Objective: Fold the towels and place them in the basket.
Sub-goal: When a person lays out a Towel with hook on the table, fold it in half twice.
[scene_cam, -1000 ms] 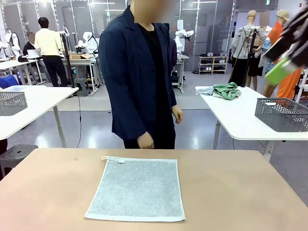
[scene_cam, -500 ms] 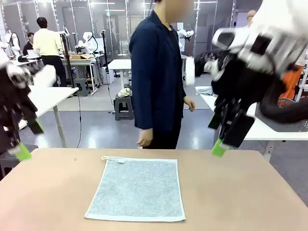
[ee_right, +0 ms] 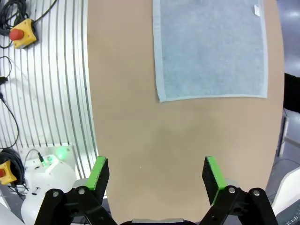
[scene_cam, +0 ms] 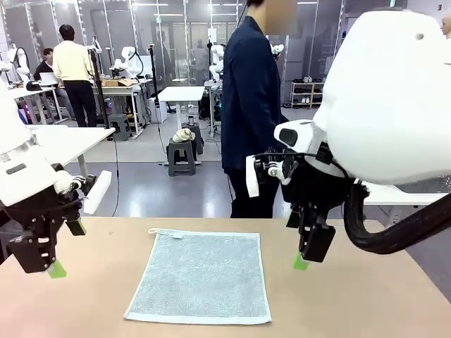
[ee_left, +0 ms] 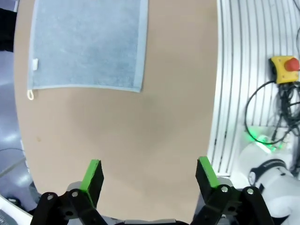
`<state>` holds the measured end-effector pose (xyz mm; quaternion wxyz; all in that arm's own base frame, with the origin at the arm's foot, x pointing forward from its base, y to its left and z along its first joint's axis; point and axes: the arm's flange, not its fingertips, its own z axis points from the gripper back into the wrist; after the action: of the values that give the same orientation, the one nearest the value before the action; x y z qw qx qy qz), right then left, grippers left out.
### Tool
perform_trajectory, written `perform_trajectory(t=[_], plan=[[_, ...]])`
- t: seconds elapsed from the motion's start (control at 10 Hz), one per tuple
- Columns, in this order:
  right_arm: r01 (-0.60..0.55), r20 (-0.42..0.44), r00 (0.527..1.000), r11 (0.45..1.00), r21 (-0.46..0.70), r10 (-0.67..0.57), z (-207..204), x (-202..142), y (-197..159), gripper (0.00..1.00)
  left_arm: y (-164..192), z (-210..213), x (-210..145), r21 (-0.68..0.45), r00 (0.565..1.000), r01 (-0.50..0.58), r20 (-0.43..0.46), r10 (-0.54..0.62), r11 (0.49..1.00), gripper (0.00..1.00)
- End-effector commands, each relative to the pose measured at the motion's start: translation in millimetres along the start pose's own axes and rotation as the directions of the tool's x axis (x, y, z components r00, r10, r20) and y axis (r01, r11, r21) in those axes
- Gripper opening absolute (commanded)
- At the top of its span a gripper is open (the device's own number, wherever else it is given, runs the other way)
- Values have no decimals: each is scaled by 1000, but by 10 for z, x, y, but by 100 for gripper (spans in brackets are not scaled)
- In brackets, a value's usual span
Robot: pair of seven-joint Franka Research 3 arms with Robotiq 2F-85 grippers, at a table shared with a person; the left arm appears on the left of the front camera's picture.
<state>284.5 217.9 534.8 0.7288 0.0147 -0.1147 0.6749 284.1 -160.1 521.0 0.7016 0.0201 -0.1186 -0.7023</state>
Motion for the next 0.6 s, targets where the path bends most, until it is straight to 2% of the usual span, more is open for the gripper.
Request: perform_trajectory(t=[0.0, 0.1, 0.5], plan=[[-29, 13, 1000, 1000, -3, 29, 31, -28, -47, 100, 54, 47, -61, 57, 1000, -16, -10, 17, 998, 100], [0, 0, 1000, 1000, 0, 0, 0, 0, 0, 100, 0, 0, 0, 0, 1000, 0, 0, 0, 1000, 100], [-2, 1, 1000, 1000, 1, 2, -10, -9, -14, 100, 15, 3, -8, 12, 1000, 5, 3, -5, 1000, 100]])
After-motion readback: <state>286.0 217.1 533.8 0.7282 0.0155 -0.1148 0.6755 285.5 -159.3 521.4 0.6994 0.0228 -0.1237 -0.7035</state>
